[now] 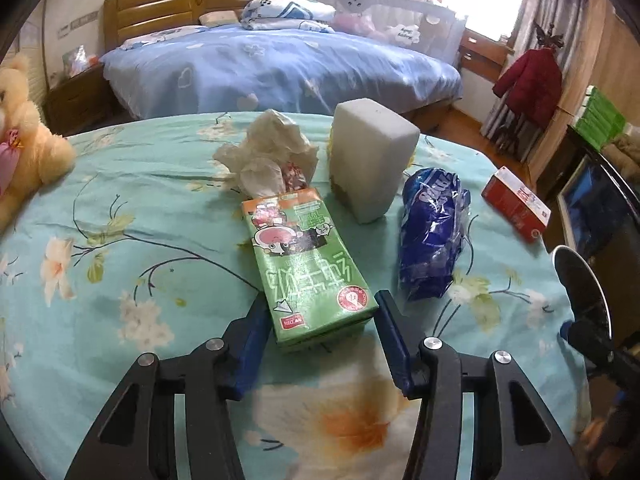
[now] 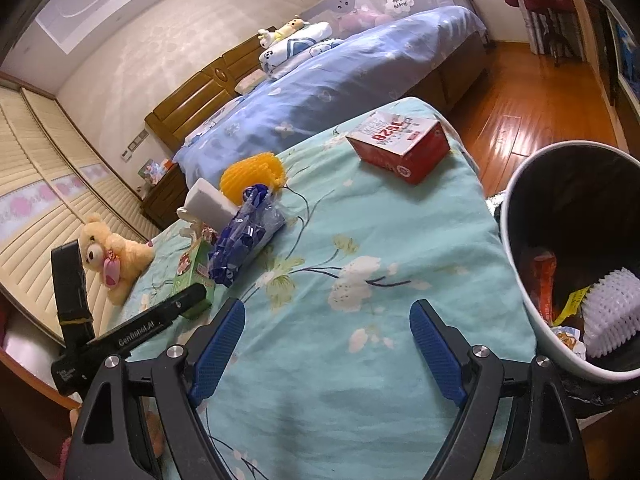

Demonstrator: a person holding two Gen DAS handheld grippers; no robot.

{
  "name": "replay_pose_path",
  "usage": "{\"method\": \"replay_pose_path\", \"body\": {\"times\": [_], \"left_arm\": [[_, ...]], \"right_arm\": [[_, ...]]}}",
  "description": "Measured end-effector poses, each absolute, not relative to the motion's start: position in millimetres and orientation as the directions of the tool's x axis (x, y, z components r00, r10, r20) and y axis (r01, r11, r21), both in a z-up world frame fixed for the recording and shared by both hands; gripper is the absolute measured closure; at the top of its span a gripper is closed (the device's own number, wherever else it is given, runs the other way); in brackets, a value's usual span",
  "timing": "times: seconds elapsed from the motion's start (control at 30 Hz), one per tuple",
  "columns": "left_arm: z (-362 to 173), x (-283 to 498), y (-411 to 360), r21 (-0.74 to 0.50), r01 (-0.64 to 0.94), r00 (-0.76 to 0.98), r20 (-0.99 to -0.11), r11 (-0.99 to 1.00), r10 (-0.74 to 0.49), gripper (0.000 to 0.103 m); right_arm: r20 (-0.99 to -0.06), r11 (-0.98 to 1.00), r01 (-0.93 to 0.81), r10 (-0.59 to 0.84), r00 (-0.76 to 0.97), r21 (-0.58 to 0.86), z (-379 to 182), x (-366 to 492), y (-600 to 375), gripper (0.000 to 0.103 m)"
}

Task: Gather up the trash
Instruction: 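Move both open tools back to the trash on the bed, then grasp the green milk carton with the left tool while the right tool grasps the blue plastic bag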

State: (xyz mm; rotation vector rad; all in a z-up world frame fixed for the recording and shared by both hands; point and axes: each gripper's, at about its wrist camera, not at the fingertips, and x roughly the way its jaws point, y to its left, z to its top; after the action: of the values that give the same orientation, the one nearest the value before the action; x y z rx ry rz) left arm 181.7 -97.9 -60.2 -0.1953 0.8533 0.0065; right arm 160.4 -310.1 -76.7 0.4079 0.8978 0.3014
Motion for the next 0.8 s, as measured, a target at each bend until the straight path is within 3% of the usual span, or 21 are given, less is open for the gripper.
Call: {"method": "replay_pose_path", "body": {"times": [0.27,0.43,0.5,0.57,0.67,0.77,0.8], "left_arm": [[-64,144,-67,-0.260,-0.027,0.659,-0.731,0.965,-0.178,0.052],[-61,126,-50,-0.243,-0.067,0.676,-0.724,0.968,-0.135,0.051],[-62,122,-46,-0.253,-0.092,0.677,-0.725,0.963,-0.125,0.049],[-64,121,-44,-0.251,-0.127,0.670,-0.735,0.960,-0.104,0.038],[-64,120,-45,-0.251,-0.156,0.667,-0.741,0.955,-0.086,0.035],[-63,124,-48,-0.252,-0.163,0.665,-0.742,0.954,-0.083,0.034],[-64,126,-50,-0.243,-0.165,0.663,-0.745,0.956,-0.075,0.034]], "right_arm": [[-0.699,0.880,-0.138,0.449,0.556,0.455,-80,183,-265,0.018],[-0.709,0.874,-0.147,0.465,0.531,0.463,-86,205,-237,0.018],[-0.712,0.874,-0.148,0.466,0.525,0.463,-87,214,-226,0.018],[-0.717,0.876,-0.148,0.463,0.521,0.458,-89,220,-219,0.018],[-0.729,0.883,-0.137,0.450,0.516,0.449,-93,231,-210,0.026],[-0.738,0.897,-0.131,0.424,0.525,0.422,-95,236,-206,0.041],[-0.738,0.897,-0.130,0.424,0.524,0.423,-96,236,-207,0.052]]}}
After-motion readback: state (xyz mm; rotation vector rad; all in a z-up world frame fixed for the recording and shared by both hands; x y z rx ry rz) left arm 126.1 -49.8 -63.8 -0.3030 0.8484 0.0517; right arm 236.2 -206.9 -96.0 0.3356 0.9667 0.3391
